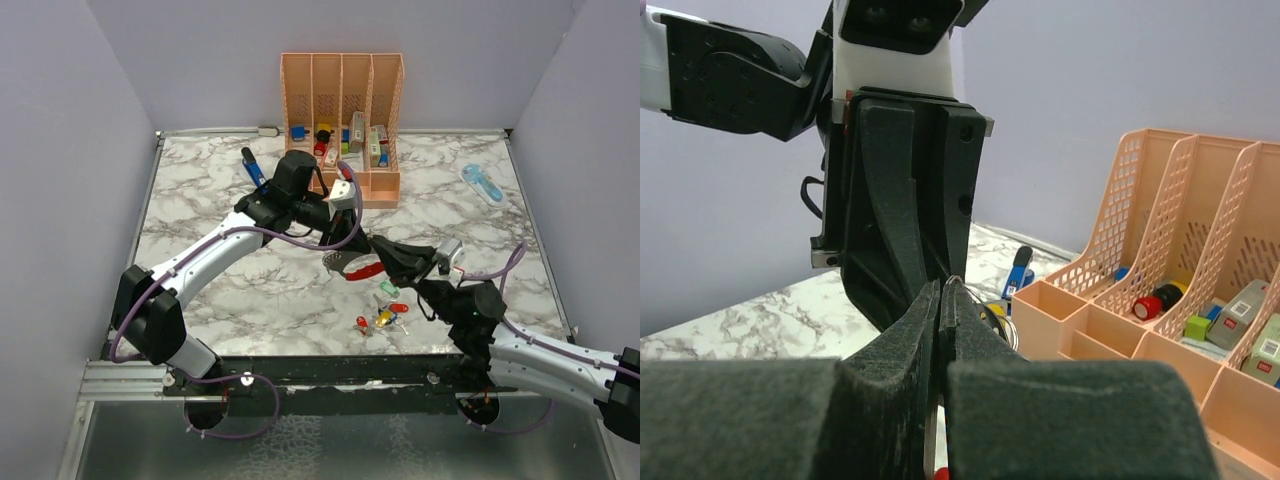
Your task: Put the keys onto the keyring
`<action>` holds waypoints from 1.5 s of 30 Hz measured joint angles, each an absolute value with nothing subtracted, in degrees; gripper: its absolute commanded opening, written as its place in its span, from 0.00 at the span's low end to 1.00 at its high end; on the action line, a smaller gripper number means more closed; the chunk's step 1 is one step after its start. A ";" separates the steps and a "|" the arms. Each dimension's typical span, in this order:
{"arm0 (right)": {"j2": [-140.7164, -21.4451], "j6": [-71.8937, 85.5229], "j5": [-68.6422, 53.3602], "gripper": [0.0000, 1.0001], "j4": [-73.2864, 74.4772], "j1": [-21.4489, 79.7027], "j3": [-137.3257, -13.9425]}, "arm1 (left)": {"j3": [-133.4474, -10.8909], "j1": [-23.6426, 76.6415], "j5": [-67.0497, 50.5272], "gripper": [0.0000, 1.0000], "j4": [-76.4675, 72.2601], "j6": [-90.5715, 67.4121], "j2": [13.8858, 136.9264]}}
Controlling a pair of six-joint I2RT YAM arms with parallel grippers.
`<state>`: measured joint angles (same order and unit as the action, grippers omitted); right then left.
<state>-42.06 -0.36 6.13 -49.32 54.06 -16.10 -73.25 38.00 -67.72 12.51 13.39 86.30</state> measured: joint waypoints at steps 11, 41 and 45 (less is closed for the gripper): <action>-47.51 -5.28 5.23 0.01 -58.13 54.06 -15.14 | -73.69 37.82 -66.96 0.00 13.15 11.62 86.30; -41.50 -6.26 9.87 0.05 -47.44 54.08 -15.00 | -78.00 37.95 -54.96 0.00 21.26 19.27 85.43; -40.16 -5.08 10.28 0.06 -40.71 54.06 -16.99 | -78.08 37.71 -52.99 0.00 22.28 21.17 85.43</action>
